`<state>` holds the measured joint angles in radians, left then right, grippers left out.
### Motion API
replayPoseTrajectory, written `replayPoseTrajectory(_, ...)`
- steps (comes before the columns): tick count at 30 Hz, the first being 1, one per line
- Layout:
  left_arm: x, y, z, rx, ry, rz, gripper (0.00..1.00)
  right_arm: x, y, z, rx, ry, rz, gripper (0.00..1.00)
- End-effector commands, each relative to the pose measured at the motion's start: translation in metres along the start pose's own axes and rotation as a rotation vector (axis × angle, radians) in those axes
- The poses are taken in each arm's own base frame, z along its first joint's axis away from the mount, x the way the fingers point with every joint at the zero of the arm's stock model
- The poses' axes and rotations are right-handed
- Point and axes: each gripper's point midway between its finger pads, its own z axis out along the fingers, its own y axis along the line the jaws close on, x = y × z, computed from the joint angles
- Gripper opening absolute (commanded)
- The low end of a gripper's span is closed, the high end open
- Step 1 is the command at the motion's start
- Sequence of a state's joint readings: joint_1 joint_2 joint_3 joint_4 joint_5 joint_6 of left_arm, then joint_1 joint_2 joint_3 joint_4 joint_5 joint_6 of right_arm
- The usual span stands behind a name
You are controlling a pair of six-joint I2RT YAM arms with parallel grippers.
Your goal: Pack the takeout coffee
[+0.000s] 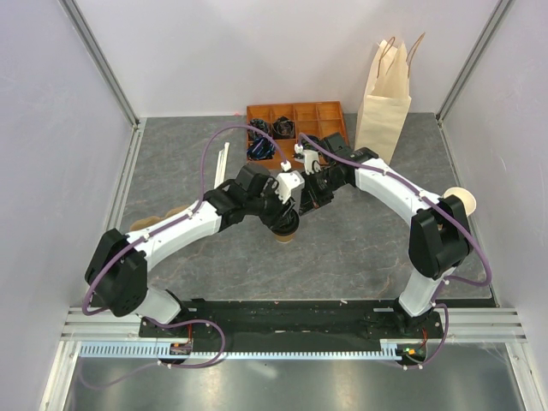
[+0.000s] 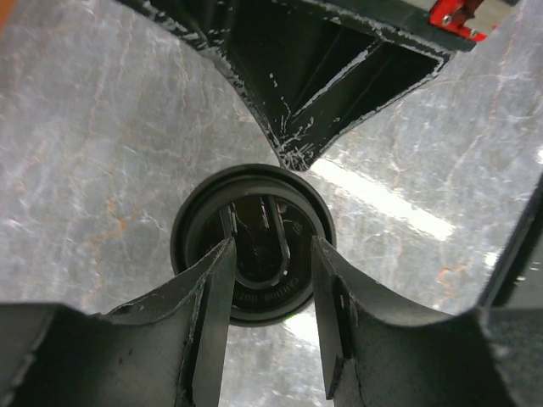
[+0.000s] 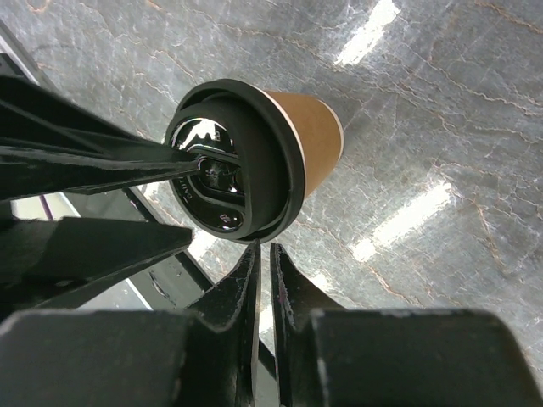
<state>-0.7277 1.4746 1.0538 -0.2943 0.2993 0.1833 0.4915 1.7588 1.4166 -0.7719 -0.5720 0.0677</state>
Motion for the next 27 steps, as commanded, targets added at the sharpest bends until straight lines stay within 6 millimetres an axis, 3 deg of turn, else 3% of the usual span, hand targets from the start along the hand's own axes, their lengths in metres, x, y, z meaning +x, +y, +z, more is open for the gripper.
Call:
replayPoseTrajectory(1,-0.005,0.011,0.004,-0.045,-0.040,0.127,0.49,-0.020,0.019,-0.015,-0.040,-0.063,-0.033,0.15)
replayPoseTrajectory(9,0.015,0.006,0.010,-0.029,-0.012,0.135,0.49,-0.027,0.019,-0.022,-0.016,-0.083,-0.031,0.16)
replayPoseTrajectory(18,0.017,0.006,0.011,-0.025,-0.008,0.130,0.48,-0.047,0.021,-0.041,0.051,-0.181,-0.057,0.14)
replayPoseTrajectory(23,0.019,0.005,0.013,-0.021,-0.005,0.123,0.48,-0.035,0.008,-0.019,0.050,-0.121,-0.028,0.13)
replayPoseTrajectory(27,0.022,0.004,0.014,-0.018,0.002,0.121,0.48,-0.006,-0.009,0.010,0.054,-0.043,0.013,0.12)
